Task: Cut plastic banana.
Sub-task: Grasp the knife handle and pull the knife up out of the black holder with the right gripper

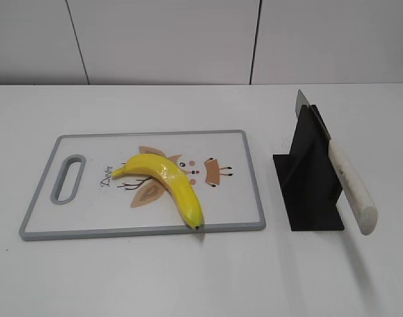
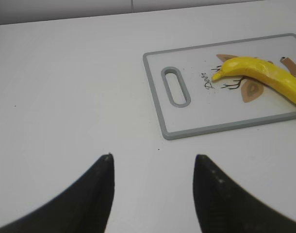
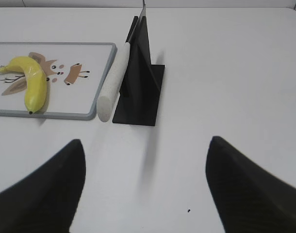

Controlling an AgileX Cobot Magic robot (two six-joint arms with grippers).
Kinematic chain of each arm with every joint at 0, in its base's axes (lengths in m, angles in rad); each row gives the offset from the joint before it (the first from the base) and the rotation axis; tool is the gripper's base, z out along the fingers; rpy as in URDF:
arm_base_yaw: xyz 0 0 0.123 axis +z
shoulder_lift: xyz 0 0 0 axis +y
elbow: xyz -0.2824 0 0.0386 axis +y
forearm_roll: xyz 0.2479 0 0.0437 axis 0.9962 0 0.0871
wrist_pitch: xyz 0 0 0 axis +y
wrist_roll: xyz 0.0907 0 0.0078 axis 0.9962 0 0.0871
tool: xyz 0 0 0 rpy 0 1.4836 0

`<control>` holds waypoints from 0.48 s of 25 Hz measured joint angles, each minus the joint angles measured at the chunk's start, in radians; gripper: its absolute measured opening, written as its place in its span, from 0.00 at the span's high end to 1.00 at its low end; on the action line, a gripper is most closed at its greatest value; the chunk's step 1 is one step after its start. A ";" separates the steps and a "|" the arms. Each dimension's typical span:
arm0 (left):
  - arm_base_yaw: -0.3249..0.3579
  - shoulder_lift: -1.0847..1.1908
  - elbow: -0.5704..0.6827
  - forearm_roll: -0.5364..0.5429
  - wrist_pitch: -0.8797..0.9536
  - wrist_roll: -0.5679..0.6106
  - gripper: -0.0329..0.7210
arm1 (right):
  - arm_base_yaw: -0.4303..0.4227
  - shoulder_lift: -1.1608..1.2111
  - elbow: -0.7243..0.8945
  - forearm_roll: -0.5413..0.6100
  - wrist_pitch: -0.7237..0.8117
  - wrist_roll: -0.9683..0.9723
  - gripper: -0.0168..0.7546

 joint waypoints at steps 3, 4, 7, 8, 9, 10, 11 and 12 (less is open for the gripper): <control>0.000 0.000 0.000 0.000 0.000 0.000 0.31 | 0.000 0.000 0.000 0.000 0.000 0.000 0.21; 0.000 0.000 0.000 0.000 0.000 0.000 0.31 | 0.000 0.000 0.000 0.000 0.000 0.000 0.21; 0.000 0.000 0.000 0.000 0.000 0.000 0.31 | 0.000 0.000 0.000 0.000 0.000 0.000 0.21; 0.000 0.000 0.000 0.000 0.000 0.000 0.31 | 0.000 0.000 0.000 0.000 0.000 0.000 0.21; 0.000 0.000 0.000 0.000 0.000 0.000 0.31 | 0.000 0.000 0.000 0.000 0.000 0.000 0.21; 0.000 0.000 0.000 0.000 0.000 0.000 0.31 | 0.000 0.000 0.000 0.000 0.000 0.000 0.21; 0.000 0.000 0.000 0.000 0.000 0.000 0.31 | 0.000 0.000 0.000 0.000 0.000 0.000 0.21; 0.000 0.000 0.000 0.000 0.000 0.000 0.31 | 0.000 0.000 0.000 0.000 0.000 0.000 0.21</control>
